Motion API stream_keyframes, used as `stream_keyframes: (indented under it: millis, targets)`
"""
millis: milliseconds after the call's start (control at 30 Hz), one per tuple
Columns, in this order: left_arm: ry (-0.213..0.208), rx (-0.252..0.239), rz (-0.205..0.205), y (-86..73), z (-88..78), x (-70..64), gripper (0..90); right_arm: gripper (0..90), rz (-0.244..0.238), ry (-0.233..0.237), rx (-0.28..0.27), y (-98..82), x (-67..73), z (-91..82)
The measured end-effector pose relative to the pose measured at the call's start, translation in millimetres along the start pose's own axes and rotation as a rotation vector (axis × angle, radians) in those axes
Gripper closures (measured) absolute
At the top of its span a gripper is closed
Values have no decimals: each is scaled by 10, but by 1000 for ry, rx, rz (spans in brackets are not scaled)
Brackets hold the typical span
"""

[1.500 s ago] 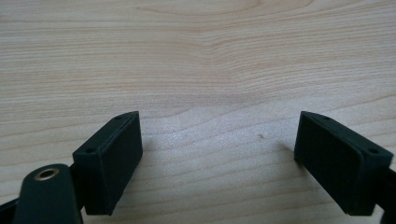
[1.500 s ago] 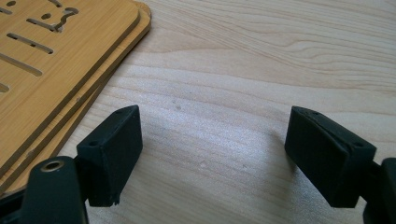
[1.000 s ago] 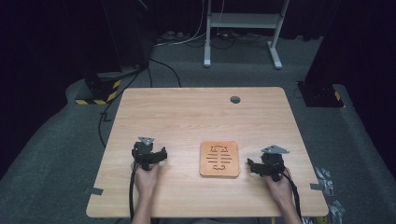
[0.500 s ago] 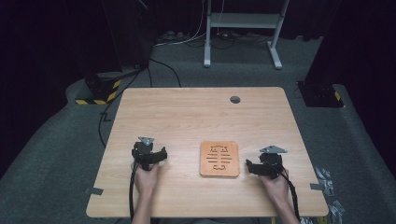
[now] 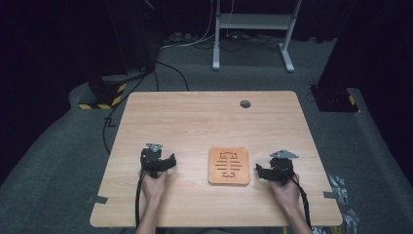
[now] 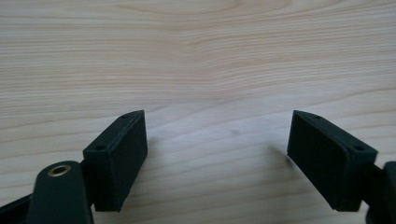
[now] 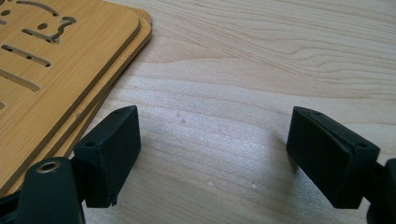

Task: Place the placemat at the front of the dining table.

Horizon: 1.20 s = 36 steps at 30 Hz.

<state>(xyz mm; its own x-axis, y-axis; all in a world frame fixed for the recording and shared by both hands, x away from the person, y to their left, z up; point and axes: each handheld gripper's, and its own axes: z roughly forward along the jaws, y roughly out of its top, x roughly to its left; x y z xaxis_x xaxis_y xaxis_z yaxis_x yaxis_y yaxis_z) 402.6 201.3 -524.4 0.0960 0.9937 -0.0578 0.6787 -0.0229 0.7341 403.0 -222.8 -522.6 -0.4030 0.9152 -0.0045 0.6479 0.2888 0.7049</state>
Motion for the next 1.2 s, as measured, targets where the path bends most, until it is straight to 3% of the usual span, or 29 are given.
stream_keyframes:
  millis: [100, 133, 233, 333, 433, 833, 1200]
  targets:
    - [-53, -4, 57, 28, -15, -230, 198, 180, 5, -13, -14, -6, 16, 9]
    - [-53, -4, 57, 28, -15, -230, 198, 180, 5, -13, -14, -6, 16, 9]
    - [-104, 0, 76, 35, -6, -428, 202, 182, 4, -11, -8, -4, 14, 4]
    - [-114, 22, 123, 51, 27, -619, 206, 194, 4, 1, -3, -3, 16, -6]
    - [-143, 14, 145, 52, 19, -758, 218, 193, 5, -8, -12, -7, 22, 1]
    - [-179, 24, 188, 23, 27, -990, 212, 196, -3, -9, -13, -7, 16, -1]
    - [-174, 22, 191, 25, 33, -1062, 219, 196, -3, -8, -13, -7, 16, -1]
